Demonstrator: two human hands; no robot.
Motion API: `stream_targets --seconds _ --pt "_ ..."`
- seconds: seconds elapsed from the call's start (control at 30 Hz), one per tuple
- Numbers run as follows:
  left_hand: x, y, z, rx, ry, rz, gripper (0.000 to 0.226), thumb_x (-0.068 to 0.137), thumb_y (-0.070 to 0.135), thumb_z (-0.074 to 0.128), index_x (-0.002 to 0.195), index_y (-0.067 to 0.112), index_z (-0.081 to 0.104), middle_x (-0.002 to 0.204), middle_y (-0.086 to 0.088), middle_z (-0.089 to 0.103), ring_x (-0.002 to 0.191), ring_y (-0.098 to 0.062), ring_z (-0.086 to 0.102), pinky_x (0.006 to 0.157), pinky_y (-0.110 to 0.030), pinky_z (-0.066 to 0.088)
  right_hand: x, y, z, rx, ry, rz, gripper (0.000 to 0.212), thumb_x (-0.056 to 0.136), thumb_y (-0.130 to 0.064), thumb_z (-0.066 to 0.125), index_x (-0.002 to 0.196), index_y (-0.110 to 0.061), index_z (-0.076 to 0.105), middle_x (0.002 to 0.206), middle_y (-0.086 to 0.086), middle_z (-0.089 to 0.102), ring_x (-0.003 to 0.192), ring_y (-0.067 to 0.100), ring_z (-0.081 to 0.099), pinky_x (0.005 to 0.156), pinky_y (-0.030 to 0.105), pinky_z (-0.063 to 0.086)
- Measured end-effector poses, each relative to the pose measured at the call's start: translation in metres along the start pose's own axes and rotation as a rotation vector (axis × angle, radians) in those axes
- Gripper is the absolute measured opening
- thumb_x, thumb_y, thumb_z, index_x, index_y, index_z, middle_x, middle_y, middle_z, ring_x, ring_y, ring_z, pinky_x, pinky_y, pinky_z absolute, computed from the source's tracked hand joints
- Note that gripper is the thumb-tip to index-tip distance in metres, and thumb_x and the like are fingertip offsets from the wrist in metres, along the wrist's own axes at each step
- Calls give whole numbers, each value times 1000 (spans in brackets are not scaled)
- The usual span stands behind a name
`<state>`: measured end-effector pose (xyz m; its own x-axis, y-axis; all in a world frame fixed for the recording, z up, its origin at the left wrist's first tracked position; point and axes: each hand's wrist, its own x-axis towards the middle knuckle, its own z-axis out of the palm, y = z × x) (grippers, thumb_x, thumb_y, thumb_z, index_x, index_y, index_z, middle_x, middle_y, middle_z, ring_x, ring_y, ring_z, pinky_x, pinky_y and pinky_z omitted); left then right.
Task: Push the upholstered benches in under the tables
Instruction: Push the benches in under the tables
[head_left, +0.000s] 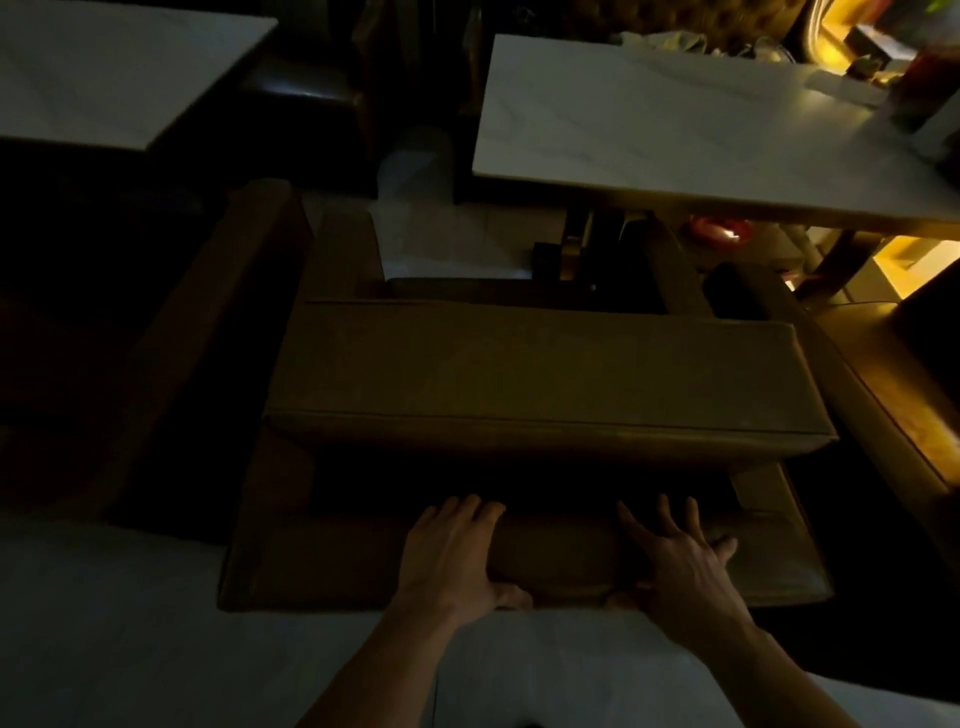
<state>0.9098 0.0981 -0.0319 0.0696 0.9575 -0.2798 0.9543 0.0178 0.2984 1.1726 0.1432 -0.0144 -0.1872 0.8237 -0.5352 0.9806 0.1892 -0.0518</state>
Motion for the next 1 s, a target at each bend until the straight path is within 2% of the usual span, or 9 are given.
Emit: stream_targets --seconds 0.17,0.33,0.47,0.53,0.6,0.7,1.0 --pt "18 -9 -9 -3 -14 -12 111 48 88 62 142 37 33 139 10 45 125 -18 41 104 -38 32 17 -6 -7 18 37 -23 109 80 -61 70 156 -43 -7 167 9 -13 148 45 -20 110 81 7" --pt "37 -14 -15 -23 -1 -42 111 50 87 64 144 38 31 140 10 45 125 -17 40 101 -37 34 37 -8 -15 1 94 -41 112 77 -73 64 156 -43 -9 167 8 -9 149 44 -18 109 79 6" --pt "38 -11 -19 -25 -8 -69 110 52 84 67 145 38 30 143 11 42 129 -18 37 107 -36 31 42 -8 -18 -14 84 -36 113 75 -76 63 155 -42 -10 167 10 -8 149 44 -17 109 80 7" --pt "38 -9 -20 -19 -16 -86 111 53 81 70 147 38 28 147 10 39 136 -21 33 114 -38 25 41 -10 -19 -16 70 -33 114 76 -75 63 155 -42 -12 167 10 -9 149 45 -18 109 80 7" --pt "36 -5 -22 -3 -28 -101 113 57 79 70 150 37 22 154 7 32 143 -22 24 120 -39 13 39 -12 -21 -25 57 -35 114 77 -74 62 155 -40 -14 167 10 -12 148 46 -19 109 81 6" --pt "31 4 -25 30 -53 -108 116 64 76 69 155 34 9 162 4 17 149 -20 10 121 -40 -1 34 -12 -25 -47 18 -52 114 79 -76 59 154 -37 -18 166 11 -16 148 47 -22 109 80 4" --pt "-2 47 -62 7 -42 -98 110 68 77 65 154 40 8 163 7 13 148 -19 10 119 -39 8 -10 1 -65 41 85 -91 107 81 -69 64 157 -37 -5 168 9 -1 154 35 -4 121 63 7"
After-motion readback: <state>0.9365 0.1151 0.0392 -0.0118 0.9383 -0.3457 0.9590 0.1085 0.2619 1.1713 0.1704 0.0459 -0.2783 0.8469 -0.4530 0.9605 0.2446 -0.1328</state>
